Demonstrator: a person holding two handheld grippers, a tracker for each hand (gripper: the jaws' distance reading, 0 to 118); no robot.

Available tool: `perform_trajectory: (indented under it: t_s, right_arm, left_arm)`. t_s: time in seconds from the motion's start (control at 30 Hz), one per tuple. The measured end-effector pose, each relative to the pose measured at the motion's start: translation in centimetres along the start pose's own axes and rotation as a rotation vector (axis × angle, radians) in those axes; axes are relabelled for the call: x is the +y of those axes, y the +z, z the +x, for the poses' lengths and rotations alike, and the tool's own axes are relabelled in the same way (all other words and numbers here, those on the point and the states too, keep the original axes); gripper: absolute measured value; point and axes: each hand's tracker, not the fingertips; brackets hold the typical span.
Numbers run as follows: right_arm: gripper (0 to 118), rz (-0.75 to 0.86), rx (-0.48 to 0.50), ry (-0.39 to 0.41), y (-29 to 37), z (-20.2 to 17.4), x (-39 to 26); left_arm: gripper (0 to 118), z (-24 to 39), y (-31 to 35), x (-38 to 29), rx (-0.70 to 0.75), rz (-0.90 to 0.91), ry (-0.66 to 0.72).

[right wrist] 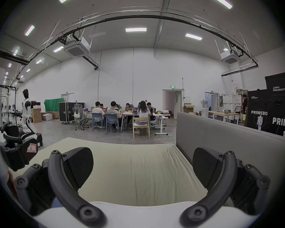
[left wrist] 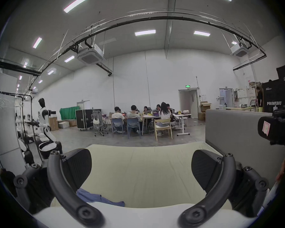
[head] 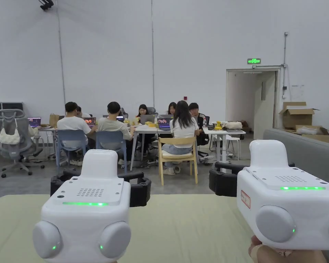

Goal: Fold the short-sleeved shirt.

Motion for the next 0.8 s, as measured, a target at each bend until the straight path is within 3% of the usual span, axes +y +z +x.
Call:
perform_trajectory:
  t_s: [0.47, 0.5, 0.57, 0.6, 0.63, 0.67, 0.8]
  right_arm:
    - [118, -0.006, 0.006, -0.019, -0.1, 0.4, -0.1]
    - [112, -0.006, 0.01, -0.022, -0.1, 0.5, -0.1]
    - [107, 0.002, 0.046, -0.039, 0.5, 0.9, -0.3]
    - [99, 0.024, 0.06, -0.038, 0.8, 0.9, -0.5]
    - [27, 0.022, 0.051, -0.031, 0.9, 0.9, -0.6]
    - [3, 0.026, 0.006, 0.0, 0.7, 1.0, -1.0]
    - [3, 0.0, 0.027, -0.003, 1.4, 2.1, -2.8]
  left_arm:
    - [118, -0.7, -0.4, 0.2, -0.036, -0.036, 0.09]
    - [117, -0.8, -0.4, 0.2, -0.028, -0.05, 0.081]
    - [102, -1.2, 0.1, 0.0, -0.112, -0.035, 0.111]
    - [86, -1.3, 0.4, -0.1, -0.148, -0.01, 0.122]
    - [0, -1.1, 0.1, -0.1, -0.119, -0.036, 0.102]
    - [0, -0.8, -0.5, -0.9, -0.084, -0.069, 0.095]
    - [0, -0.8, -1.4, -2.7, -0.24, -0.142, 0.188]
